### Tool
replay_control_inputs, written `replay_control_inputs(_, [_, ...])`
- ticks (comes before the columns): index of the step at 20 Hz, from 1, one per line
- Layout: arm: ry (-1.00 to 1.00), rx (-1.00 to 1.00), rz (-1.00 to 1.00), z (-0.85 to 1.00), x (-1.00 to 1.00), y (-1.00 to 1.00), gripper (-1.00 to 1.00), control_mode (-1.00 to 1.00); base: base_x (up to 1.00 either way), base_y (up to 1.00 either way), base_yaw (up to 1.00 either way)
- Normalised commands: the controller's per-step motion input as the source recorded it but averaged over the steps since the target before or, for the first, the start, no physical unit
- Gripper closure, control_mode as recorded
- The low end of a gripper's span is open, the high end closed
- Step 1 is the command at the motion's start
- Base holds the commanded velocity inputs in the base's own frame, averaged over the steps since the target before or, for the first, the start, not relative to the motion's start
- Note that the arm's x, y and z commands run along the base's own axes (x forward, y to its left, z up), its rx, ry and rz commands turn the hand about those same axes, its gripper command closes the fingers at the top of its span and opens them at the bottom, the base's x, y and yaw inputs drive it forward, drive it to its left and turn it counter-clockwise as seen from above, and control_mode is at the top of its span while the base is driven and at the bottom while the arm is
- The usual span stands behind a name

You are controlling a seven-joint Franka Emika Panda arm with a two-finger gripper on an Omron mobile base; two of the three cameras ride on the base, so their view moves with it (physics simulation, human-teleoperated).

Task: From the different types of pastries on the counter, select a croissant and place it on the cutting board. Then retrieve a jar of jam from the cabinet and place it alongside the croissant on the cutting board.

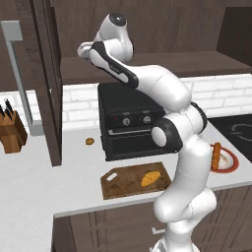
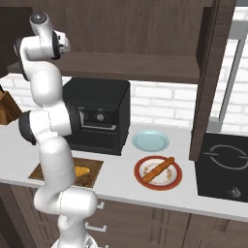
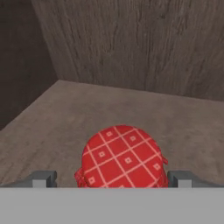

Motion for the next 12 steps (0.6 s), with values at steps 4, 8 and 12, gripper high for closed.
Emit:
replay_control_inputs(4, [0.00,0.00,0.00,-0.15,0.00,0.04,1.00,-1.00,0.00,0.00,0.00])
replay_control_inputs(8, [-0.04,0.00,0.00,-0.16,-0.14,0.00,1.00,-1.00,0.00,0.00,0.00])
replay_control_inputs(12, [-0.12,0.00,0.00,0.00,-0.48,0.00,1.00,-1.00,0.00,0.00,0.00])
